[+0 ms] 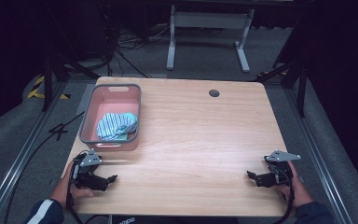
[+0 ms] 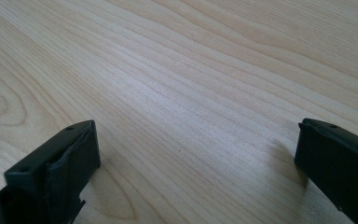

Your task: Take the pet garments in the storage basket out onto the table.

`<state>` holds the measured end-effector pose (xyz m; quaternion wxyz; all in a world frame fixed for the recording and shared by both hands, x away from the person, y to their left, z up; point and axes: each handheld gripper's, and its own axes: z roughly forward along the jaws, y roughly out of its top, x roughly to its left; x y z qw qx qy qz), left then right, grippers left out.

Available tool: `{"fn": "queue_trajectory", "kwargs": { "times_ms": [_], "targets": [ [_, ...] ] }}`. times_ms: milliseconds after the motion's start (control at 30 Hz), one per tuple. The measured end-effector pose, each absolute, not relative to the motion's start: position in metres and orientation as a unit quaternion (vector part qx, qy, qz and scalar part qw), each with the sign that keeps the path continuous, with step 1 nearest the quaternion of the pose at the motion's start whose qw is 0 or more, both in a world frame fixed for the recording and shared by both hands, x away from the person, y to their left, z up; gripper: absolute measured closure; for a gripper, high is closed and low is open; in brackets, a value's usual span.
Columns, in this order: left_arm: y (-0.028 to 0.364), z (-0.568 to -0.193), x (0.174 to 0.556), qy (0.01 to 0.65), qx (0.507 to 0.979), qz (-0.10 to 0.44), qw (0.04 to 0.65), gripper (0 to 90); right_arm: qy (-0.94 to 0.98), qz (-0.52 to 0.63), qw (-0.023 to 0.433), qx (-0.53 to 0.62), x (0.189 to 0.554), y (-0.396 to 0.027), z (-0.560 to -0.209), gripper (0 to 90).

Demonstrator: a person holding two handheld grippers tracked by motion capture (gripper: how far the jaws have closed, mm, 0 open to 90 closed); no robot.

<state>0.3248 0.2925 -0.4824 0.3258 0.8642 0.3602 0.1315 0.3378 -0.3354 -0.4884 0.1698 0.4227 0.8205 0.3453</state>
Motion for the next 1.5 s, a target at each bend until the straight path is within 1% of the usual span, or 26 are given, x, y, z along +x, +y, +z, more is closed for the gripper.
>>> {"fn": "queue_trajectory", "kwargs": {
  "times_ms": [67, 100, 133, 167, 200, 267, 367, 433, 700, 733, 833, 967, 1100, 1200, 1267, 1500],
  "targets": [
    [0.292, -0.481, 0.325, 0.360, 0.866, 0.128, 0.322, 2.9, 0.820, 0.345, 0.170, 0.423, 0.338, -0.335, -0.488, 0.3],
    [0.291, -0.480, 0.324, 0.357, 0.868, 0.125, 0.322, 5.1, 0.821, 0.345, 0.170, 0.423, 0.338, -0.335, -0.488, 0.3],
    [0.292, -0.477, 0.322, 0.357, 0.869, 0.127, 0.320, 9.0, 0.820, 0.345, 0.170, 0.423, 0.338, -0.335, -0.488, 0.3],
    [0.292, -0.476, 0.321, 0.353, 0.871, 0.124, 0.319, 15.3, 0.821, 0.345, 0.170, 0.423, 0.338, -0.335, -0.488, 0.3],
    [0.293, -0.475, 0.320, 0.352, 0.873, 0.125, 0.315, 17.1, 0.821, 0.346, 0.169, 0.422, 0.338, -0.335, -0.488, 0.3],
    [0.294, -0.472, 0.319, 0.346, 0.875, 0.122, 0.317, 15.3, 0.821, 0.345, 0.170, 0.422, 0.338, -0.335, -0.488, 0.3],
    [0.297, -0.459, 0.316, 0.336, 0.873, 0.122, 0.333, 17.3, 0.821, 0.345, 0.170, 0.422, 0.338, -0.335, -0.488, 0.3],
    [0.298, -0.456, 0.315, 0.334, 0.872, 0.127, 0.335, 17.8, 0.821, 0.345, 0.170, 0.422, 0.338, -0.335, -0.488, 0.3],
    [0.307, -0.424, 0.311, 0.324, 0.862, 0.152, 0.358, 18.3, 0.821, 0.346, 0.169, 0.422, 0.337, -0.336, -0.488, 0.3],
    [0.308, -0.417, 0.311, 0.319, 0.862, 0.163, 0.357, 18.3, 0.821, 0.346, 0.169, 0.422, 0.337, -0.336, -0.488, 0.3],
    [0.309, -0.406, 0.311, 0.322, 0.856, 0.162, 0.370, 18.2, 0.821, 0.346, 0.169, 0.422, 0.337, -0.336, -0.488, 0.3],
    [0.308, -0.396, 0.313, 0.319, 0.858, 0.170, 0.364, 18.0, 0.821, 0.345, 0.170, 0.421, 0.337, -0.336, -0.488, 0.3],
    [0.310, -0.381, 0.320, 0.311, 0.860, 0.181, 0.361, 17.9, 0.821, 0.345, 0.169, 0.421, 0.337, -0.336, -0.488, 0.3],
    [0.310, -0.376, 0.327, 0.317, 0.857, 0.186, 0.362, 18.0, 0.822, 0.345, 0.171, 0.419, 0.337, -0.336, -0.489, 0.3],
    [0.311, -0.372, 0.335, 0.318, 0.855, 0.183, 0.367, 18.1, 0.822, 0.344, 0.171, 0.419, 0.337, -0.336, -0.488, 0.4],
    [0.305, -0.361, 0.361, 0.321, 0.857, 0.199, 0.351, 18.2, 0.822, 0.345, 0.171, 0.419, 0.337, -0.336, -0.488, 0.3]
  ]
}}
